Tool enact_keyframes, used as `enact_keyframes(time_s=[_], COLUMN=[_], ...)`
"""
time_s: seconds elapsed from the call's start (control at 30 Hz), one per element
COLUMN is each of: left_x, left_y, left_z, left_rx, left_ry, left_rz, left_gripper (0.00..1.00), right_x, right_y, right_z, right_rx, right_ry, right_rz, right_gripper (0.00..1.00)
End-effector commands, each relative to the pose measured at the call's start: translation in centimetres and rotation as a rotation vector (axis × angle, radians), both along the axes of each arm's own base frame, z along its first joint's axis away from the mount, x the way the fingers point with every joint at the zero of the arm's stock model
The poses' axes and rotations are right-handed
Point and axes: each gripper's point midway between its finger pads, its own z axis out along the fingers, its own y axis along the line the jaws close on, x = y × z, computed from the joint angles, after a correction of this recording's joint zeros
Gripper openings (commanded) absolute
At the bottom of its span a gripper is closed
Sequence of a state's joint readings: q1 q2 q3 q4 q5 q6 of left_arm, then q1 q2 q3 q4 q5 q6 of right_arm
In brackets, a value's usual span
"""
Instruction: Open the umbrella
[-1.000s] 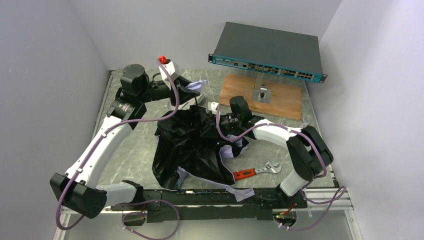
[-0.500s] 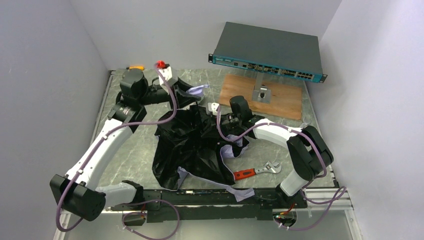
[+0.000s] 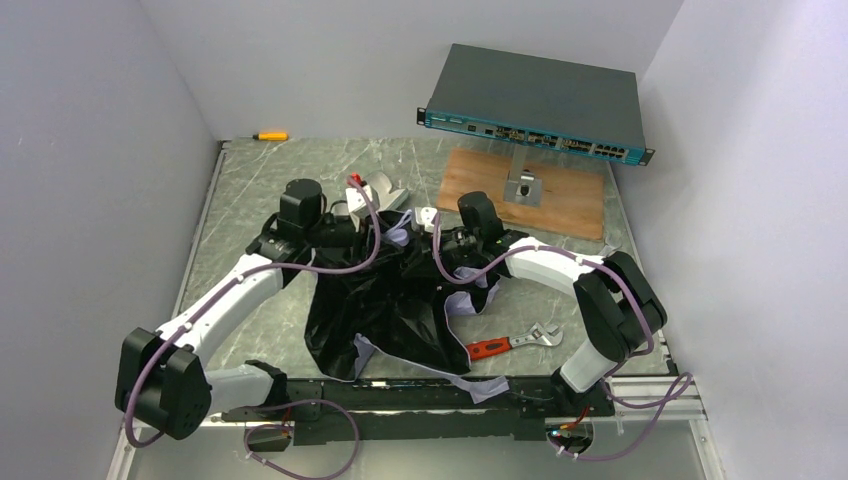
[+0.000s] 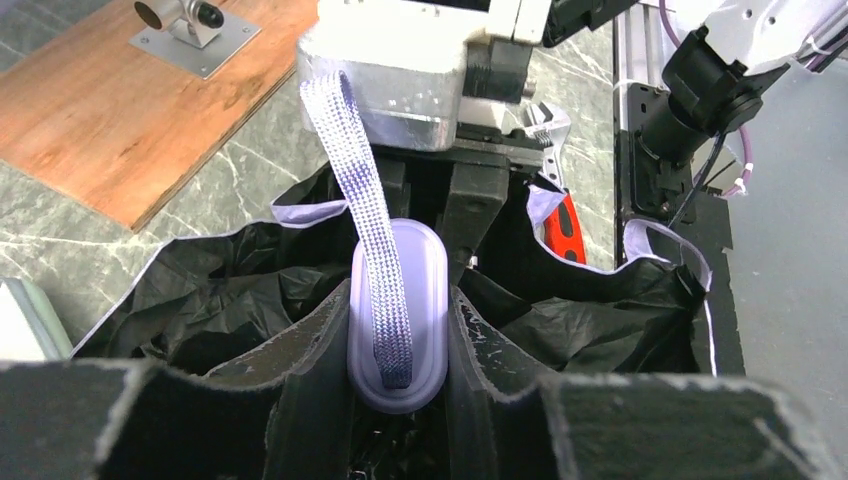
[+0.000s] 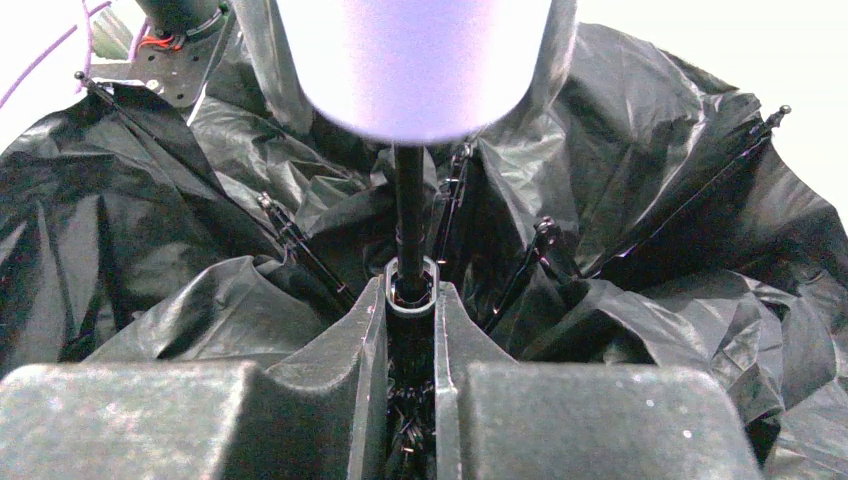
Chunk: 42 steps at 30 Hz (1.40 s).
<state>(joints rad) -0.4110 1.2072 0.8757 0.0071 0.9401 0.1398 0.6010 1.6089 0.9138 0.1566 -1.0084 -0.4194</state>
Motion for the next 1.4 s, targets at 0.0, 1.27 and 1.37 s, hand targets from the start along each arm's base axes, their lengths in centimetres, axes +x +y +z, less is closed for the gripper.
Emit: enact_keyframes(time_s=[0.0, 1.27, 1.37], left_x=[1.3, 0.8, 0.7], left_y=[0.1, 4.0, 3.9], left_z=[7.7, 30.8, 30.9], left_rx=[-0.102, -0.341, -0.339], left_ry=[-0.101, -0.454, -0.449], left_rz=[0.046, 0.104, 0.1], left_gripper=[0.0, 0.0, 0.0], right_x=[0.6, 3.5, 3.6], right_y=[-0.6, 3.0, 3.6], right_z=[-0.2, 14.7, 16.5], right_rx=[-0.018, 0.235, 0.266], right_ry=[-0.014, 0.019, 0.022], right_rz=[-0.005, -0.086, -0.101], right_gripper=[0.0, 0.74, 0.71])
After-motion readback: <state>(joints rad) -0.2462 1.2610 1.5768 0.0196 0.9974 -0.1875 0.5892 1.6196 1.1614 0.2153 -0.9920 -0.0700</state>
